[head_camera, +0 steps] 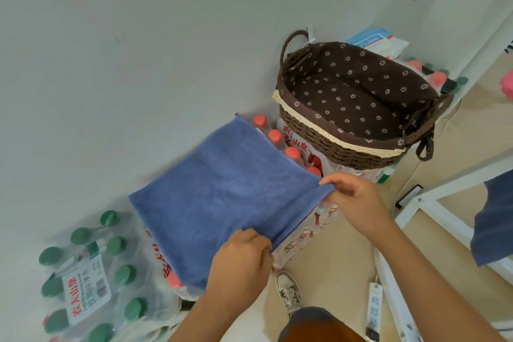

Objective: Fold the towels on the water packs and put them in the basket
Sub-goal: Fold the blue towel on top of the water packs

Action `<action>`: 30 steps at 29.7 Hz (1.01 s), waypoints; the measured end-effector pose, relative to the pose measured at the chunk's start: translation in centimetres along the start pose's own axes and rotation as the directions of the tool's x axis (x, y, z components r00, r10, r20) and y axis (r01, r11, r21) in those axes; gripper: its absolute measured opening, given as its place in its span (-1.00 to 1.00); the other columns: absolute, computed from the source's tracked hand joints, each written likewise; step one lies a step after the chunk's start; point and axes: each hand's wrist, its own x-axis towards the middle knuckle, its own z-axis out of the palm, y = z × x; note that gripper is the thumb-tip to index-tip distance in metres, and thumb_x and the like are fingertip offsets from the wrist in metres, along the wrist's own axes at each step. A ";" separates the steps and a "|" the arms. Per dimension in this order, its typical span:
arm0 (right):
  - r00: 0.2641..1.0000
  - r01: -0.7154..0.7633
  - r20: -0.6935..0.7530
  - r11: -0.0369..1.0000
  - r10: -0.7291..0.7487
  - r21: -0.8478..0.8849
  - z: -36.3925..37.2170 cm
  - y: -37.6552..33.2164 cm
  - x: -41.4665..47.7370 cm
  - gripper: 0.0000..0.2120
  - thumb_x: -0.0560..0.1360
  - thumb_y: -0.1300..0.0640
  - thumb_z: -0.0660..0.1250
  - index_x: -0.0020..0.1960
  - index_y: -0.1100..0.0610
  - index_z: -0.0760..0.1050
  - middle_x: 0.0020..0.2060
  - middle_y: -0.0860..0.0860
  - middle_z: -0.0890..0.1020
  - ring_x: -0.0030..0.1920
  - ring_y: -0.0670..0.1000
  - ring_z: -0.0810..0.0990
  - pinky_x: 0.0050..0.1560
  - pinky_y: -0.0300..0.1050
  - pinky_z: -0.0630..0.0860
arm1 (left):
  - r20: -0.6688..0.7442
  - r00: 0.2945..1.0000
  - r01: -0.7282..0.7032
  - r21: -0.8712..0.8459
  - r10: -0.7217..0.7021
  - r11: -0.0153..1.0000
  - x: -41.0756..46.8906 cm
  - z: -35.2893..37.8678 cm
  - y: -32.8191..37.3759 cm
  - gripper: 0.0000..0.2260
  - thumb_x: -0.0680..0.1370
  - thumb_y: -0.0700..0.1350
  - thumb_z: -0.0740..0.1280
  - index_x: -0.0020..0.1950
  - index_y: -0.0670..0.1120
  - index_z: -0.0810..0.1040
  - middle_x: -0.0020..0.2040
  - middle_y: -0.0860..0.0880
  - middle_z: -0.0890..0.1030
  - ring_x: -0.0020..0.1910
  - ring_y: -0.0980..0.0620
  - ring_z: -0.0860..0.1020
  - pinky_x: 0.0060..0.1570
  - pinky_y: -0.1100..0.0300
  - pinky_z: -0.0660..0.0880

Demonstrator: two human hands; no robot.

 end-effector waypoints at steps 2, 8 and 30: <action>0.992 -0.111 -0.045 0.985 0.118 0.133 -0.1 0.1 0.2 -0.71 0.49 0.35 0.25 -0.17 0.05 0.67 -0.21 -0.01 0.70 -0.15 0.03 0.68 -0.08 -0.09 0.64 | -0.055 0.998 0.033 0.004 -0.033 0.999 -1.5 -0.2 -0.8 -0.80 0.48 0.01 0.16 -0.20 0.05 0.56 -0.22 0.13 0.54 -0.18 0.11 0.50 -0.33 0.17 0.50; 0.988 -0.141 -0.083 0.983 0.132 -0.116 0.7 0.1 0.1 -0.85 0.48 0.22 0.34 -0.23 0.06 0.60 -0.25 0.04 0.63 -0.15 0.07 0.57 -0.13 -0.08 0.49 | -0.256 0.825 0.429 -0.298 -0.504 0.853 -7.5 -1.4 -5.2 -0.83 0.43 -0.13 0.42 -0.17 0.08 0.44 -0.24 0.11 0.47 -0.28 0.17 0.46 -0.33 0.36 0.29; 0.843 0.482 0.280 0.413 -0.460 -0.772 23.5 -5.2 -10.0 -0.71 0.32 -0.09 0.48 -0.32 0.04 0.42 -0.47 -0.04 0.44 -0.51 0.02 0.43 -0.40 -0.06 0.31 | -0.029 0.675 0.422 -0.805 -0.737 0.417 0.1 -8.1 -15.3 -0.79 0.53 -0.22 0.22 0.09 -0.02 0.55 -0.17 -0.06 0.56 -0.34 0.03 0.43 -0.28 0.15 0.43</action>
